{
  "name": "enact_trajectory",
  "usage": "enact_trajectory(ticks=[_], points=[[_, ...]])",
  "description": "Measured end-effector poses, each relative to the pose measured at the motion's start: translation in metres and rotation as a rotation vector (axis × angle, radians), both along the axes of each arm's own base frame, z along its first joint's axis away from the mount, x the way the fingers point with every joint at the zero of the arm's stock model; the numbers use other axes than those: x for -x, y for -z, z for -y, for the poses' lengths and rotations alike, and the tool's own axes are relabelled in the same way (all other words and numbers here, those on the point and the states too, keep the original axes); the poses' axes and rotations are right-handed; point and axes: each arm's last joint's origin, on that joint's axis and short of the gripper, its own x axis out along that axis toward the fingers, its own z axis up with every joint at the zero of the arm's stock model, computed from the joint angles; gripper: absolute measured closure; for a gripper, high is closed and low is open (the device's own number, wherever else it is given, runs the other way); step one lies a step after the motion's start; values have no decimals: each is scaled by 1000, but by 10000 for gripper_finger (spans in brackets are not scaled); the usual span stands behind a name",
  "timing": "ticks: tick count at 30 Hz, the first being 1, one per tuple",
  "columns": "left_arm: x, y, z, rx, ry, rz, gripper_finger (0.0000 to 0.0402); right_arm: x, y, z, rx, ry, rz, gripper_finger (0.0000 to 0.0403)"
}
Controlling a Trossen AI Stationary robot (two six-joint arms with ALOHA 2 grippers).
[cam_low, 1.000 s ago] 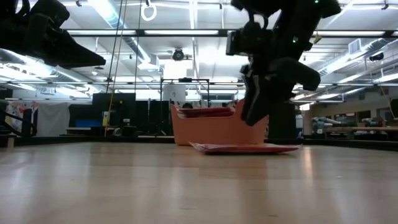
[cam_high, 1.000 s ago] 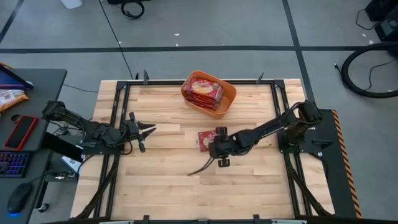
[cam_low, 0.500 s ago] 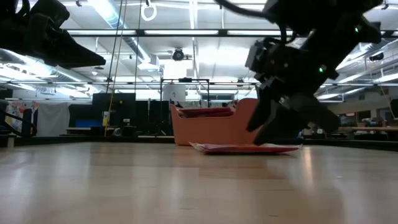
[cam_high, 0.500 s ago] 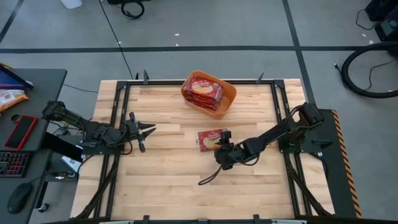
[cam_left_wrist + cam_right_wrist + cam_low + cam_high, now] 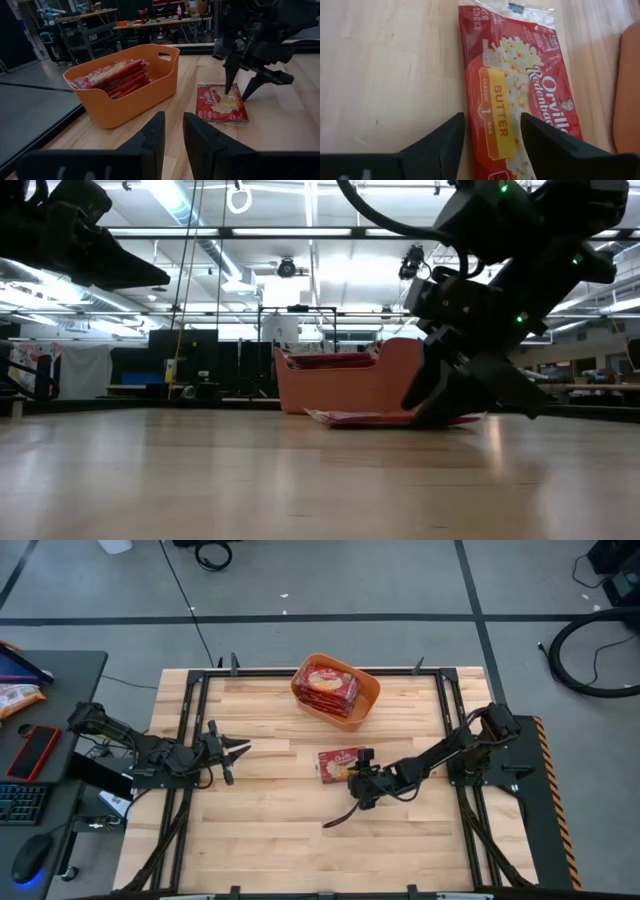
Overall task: Sort popcorn bags into baskets
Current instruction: Put the red popcorn pack into the orange bin
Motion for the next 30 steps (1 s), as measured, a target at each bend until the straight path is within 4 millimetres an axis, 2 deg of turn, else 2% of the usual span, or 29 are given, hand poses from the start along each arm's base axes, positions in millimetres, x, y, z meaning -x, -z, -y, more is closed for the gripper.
enact_trajectory(ticks=[4, 12, 15, 19, 22, 27, 30], points=[[0, 0, 0, 0, 0, 0, 328, -1, 0, 3, -34, -15, -12, 237], [0, 0, 0, 0, 0, 0, 328, 0, 2, 3, -21, -61, -44, 358], [0, 0, 0, 0, 0, 0, 328, 0, 2, 4, -11, -58, -50, 393], [0, 0, 0, 0, 0, 0, 328, -4, -2, 1, -12, -68, -63, 393], [0, 0, 0, 0, 0, 0, 328, -13, -13, -3, -1, -91, -85, 398], [0, 0, 0, 0, 0, 0, 328, -33, -44, -12, 97, -118, -105, 399], [0, 0, 0, 0, 0, 0, 328, -46, -70, -18, 173, -142, -97, 400]])
